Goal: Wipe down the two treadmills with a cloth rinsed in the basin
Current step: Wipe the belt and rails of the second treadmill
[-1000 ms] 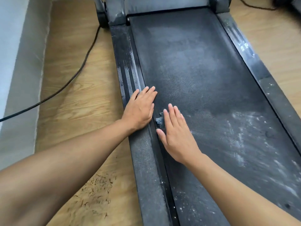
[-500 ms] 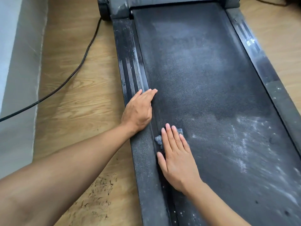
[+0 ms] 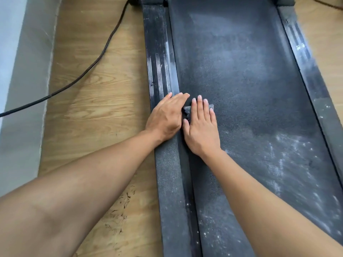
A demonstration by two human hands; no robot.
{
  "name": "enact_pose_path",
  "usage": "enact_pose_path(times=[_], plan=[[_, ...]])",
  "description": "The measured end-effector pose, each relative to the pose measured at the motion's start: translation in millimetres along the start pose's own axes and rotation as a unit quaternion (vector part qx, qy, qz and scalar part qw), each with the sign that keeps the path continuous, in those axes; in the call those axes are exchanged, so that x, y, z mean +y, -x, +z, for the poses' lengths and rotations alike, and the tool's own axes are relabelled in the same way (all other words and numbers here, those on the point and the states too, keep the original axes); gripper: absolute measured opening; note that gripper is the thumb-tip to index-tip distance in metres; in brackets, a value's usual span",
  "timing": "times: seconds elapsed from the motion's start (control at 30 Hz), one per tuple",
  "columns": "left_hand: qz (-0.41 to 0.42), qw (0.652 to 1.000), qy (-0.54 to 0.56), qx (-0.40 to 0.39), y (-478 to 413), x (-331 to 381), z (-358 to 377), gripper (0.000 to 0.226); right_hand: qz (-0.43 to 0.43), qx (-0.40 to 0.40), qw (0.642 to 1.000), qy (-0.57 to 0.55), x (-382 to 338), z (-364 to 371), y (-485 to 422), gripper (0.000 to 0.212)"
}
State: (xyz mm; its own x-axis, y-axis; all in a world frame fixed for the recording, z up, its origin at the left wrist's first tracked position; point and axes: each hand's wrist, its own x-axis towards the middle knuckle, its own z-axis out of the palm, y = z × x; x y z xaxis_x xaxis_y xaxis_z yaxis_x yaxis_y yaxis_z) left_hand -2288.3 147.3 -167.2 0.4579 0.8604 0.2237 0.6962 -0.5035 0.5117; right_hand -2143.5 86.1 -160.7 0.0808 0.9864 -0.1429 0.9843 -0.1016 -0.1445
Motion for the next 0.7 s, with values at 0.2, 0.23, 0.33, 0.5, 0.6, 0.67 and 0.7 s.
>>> enact_pose_path(times=[0.2, 0.23, 0.33, 0.5, 0.6, 0.67, 0.7], plan=[[-0.006, 1.000, -0.005, 0.002, 1.5, 1.3, -3.8, 0.054, -0.073, -0.042, 0.996, 0.012, 35.3, 11.2, 182.9, 0.077], [-0.007, 1.000, -0.006, 0.001, 1.6, 1.0, -3.6, 0.054, -0.070, -0.045, 0.996, 0.018, 40.2, 15.7, 222.0, 0.078], [-0.012, 1.000, -0.004, -0.004, -0.8, 3.9, -2.9, 0.055, -0.055, -0.072, 0.995, 0.046, 50.6, 26.6, 293.8, 0.079], [-0.005, 1.000, -0.012, -0.002, -2.3, 9.4, -1.9, 0.054, -0.026, -0.025, 0.999, 0.002, 41.0, 9.0, 174.2, 0.081], [-0.006, 1.000, -0.028, -0.006, -1.5, 9.6, -3.8, 0.055, 0.015, -0.010, 1.000, -0.013, 30.0, -7.6, 43.8, 0.082], [-0.009, 0.999, -0.032, -0.006, 0.6, 11.1, -5.1, 0.057, 0.019, -0.003, 1.000, -0.012, 28.5, -12.3, -6.2, 0.082], [-0.009, 0.999, -0.036, -0.006, 0.9, 11.3, -5.6, 0.057, 0.017, -0.004, 1.000, -0.011, 28.4, -11.5, -9.5, 0.082]])
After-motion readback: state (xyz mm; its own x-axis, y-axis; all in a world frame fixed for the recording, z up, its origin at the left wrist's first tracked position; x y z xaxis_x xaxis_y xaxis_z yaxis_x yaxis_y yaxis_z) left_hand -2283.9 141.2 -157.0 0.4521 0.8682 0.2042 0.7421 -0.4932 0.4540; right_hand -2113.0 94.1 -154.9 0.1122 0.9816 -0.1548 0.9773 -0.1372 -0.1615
